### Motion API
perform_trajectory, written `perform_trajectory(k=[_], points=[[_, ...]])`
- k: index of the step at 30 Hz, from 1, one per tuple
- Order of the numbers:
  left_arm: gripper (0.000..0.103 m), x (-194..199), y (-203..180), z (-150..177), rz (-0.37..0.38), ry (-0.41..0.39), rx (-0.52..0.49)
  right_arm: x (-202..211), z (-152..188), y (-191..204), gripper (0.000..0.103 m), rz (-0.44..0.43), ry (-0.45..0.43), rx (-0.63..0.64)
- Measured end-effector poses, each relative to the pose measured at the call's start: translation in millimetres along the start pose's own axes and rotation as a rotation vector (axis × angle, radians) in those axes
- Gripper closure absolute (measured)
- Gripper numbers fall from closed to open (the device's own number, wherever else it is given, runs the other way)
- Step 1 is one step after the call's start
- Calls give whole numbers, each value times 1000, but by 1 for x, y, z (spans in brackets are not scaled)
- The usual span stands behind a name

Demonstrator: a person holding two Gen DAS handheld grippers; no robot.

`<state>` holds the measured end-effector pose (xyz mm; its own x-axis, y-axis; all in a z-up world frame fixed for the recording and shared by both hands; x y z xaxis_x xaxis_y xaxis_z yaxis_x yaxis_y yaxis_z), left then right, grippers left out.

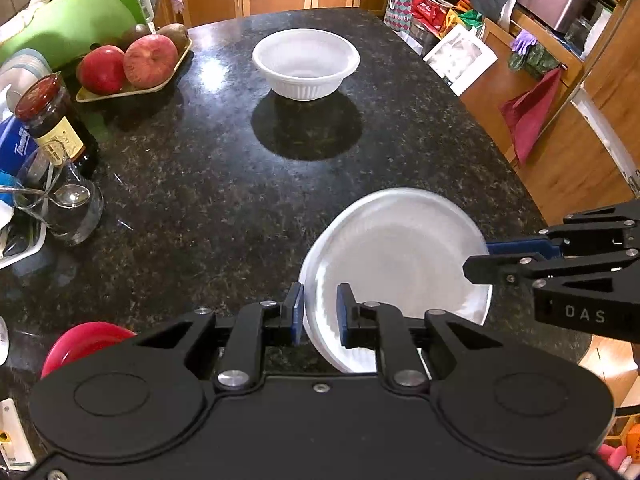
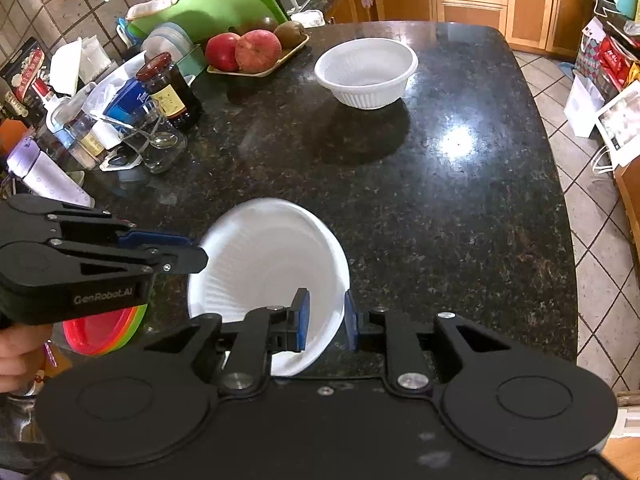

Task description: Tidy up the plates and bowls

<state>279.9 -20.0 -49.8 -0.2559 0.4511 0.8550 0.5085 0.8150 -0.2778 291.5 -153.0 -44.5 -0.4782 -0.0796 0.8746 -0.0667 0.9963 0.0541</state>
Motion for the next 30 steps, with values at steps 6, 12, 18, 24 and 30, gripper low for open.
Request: perform_trajectory(k=[6, 12, 18, 24, 30], points=[[74, 2, 1, -2, -12, -15, -5, 0, -4, -4, 78, 17, -14, -4], [72, 3, 4, -6, -20, -16, 4, 2, -7, -6, 74, 21, -21, -8], [71, 10, 9, -12, -56, -44, 12, 15, -19, -8, 68, 28, -76, 1], [55, 23, 17, -31, -99, -112, 38, 34, -46, -16, 61, 44, -177, -7], [54, 40, 20, -64, -196, -250, 14, 48, -83, -30, 48, 46, -305, -50]])
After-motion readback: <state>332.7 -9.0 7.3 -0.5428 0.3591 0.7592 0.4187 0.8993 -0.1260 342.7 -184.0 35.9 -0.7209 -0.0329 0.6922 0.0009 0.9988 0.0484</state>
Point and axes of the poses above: each gripper's, at about its wrist camera, not at the fingertips, and x roughly against the way its jaws point, y to its left, z to its underside, the point moved 9 cm from there along -x, roughly the way its jaws point, and after that the axes turned 13 degrees about z, right-handed, at the moved point
